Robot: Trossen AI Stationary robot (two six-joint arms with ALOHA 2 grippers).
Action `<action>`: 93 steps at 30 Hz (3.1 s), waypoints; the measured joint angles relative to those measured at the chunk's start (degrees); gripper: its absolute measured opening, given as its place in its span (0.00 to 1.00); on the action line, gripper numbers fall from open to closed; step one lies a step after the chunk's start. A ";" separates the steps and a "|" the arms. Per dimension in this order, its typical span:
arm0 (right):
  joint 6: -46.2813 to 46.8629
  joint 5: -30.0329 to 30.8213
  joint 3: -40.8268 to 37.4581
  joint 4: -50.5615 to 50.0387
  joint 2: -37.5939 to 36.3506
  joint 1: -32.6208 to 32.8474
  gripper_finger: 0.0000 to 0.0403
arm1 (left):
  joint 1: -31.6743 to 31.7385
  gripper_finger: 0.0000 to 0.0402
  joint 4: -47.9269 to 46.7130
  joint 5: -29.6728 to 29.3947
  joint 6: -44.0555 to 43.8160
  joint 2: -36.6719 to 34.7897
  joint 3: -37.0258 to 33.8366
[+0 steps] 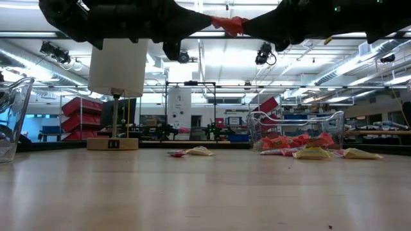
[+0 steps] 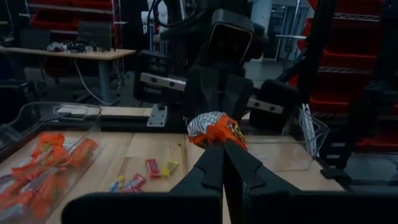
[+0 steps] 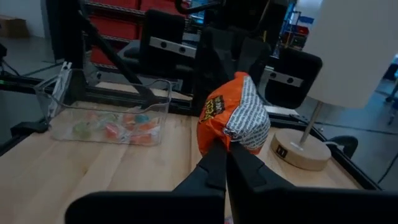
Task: Sort candy
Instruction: Put the large orange chocolate bar into the top right transparent bin
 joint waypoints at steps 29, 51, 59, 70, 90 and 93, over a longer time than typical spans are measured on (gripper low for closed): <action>7.52 5.89 0.00 -7.78 0.00 0.00 0.00 | 0.01 0.00 -6.71 -1.17 -1.95 -0.02 -0.02; 30.84 -3.82 0.04 -22.01 4.32 -2.32 0.00 | 0.15 0.00 -20.15 4.62 10.86 4.77 0.00; 30.18 -6.88 0.24 -20.36 12.85 -3.53 0.00 | 0.15 0.00 -17.40 4.53 13.55 7.94 -0.02; 26.38 -5.72 0.24 -20.54 13.19 -3.93 0.00 | 0.15 0.00 -14.73 4.25 14.86 8.46 0.00; 19.38 16.96 19.61 -70.28 6.93 -0.59 0.00 | 0.15 0.00 -14.89 2.68 15.24 8.46 0.00; 19.44 19.18 23.81 -78.96 6.93 -0.59 0.00 | 0.15 0.00 -14.86 2.70 15.24 8.46 0.00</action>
